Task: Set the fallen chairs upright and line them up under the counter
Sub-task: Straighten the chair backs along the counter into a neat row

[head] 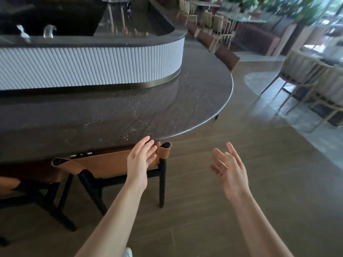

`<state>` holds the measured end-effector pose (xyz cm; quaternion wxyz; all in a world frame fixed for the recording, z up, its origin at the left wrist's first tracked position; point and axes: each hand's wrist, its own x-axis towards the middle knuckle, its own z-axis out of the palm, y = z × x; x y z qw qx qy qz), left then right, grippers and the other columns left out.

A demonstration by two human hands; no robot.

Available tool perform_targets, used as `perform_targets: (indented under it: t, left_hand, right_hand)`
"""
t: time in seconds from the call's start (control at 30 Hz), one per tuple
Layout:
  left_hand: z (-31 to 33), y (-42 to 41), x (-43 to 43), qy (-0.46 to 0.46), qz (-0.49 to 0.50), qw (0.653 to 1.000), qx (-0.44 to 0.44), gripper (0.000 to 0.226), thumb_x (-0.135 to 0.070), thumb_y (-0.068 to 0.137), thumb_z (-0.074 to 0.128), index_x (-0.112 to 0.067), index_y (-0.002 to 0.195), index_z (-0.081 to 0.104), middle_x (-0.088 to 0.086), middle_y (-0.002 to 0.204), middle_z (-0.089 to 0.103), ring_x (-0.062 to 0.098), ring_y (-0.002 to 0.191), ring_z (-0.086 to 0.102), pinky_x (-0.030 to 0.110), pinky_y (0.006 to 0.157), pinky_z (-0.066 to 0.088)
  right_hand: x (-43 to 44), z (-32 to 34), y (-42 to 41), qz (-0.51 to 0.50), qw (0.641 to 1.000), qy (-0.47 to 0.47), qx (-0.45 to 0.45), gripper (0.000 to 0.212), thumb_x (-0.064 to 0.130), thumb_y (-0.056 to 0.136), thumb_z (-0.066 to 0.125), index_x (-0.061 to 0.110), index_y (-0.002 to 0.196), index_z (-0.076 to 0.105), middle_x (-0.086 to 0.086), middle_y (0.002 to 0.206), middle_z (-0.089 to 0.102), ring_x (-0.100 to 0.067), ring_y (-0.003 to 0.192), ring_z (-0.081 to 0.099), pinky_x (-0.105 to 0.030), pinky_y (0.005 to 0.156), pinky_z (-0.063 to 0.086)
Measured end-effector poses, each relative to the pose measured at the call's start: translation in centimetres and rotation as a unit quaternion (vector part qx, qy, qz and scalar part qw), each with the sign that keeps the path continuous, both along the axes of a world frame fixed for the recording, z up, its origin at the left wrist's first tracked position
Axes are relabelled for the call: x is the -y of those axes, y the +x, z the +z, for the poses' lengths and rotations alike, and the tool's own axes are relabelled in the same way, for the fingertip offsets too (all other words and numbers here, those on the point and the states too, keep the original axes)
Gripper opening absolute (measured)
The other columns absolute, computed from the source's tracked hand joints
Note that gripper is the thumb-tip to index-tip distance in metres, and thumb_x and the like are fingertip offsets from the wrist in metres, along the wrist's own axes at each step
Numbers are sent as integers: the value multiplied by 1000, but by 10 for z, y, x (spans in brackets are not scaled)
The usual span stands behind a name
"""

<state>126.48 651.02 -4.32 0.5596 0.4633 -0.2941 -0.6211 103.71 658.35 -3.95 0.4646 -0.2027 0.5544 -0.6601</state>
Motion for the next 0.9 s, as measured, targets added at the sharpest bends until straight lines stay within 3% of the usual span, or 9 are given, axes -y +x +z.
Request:
perform_targets:
  t: [0.13, 0.4, 0.57, 0.9]
  left_hand:
    - [6, -52, 3, -16, -37, 999, -4, 21, -19, 92, 60, -25, 110, 68, -3, 108, 73, 16, 101, 69, 33, 86, 53]
    - [16, -159, 42, -42, -116, 992, -3, 22, -20, 94, 55, -20, 113, 67, -2, 108, 73, 17, 101, 70, 34, 86, 54]
    - [16, -236, 88, -44, -159, 986, -25, 26, -21, 93, 54, -17, 116, 65, 0, 110, 73, 18, 101, 70, 36, 88, 53]
    - [50, -397, 216, -52, -232, 970, -51, 24, -22, 95, 51, -16, 112, 66, 2, 106, 74, 21, 100, 70, 32, 83, 52]
  right_hand:
    - [-23, 8, -54, -50, 999, -15, 8, 35, 19, 98, 52, 39, 126, 55, 0, 113, 73, -20, 102, 71, -39, 87, 52]
    - [-25, 6, -147, -129, 991, -14, 18, 42, 21, 100, 49, 32, 140, 49, 0, 112, 74, -23, 104, 69, -40, 90, 51]
    - [8, 8, -214, -164, 986, -39, 10, 42, 22, 98, 53, 33, 138, 49, -2, 113, 73, -22, 103, 71, -35, 82, 50]
    - [114, 38, -340, -183, 982, -50, 2, 37, 23, 101, 48, 33, 136, 50, 0, 114, 73, -22, 105, 70, -37, 86, 49]
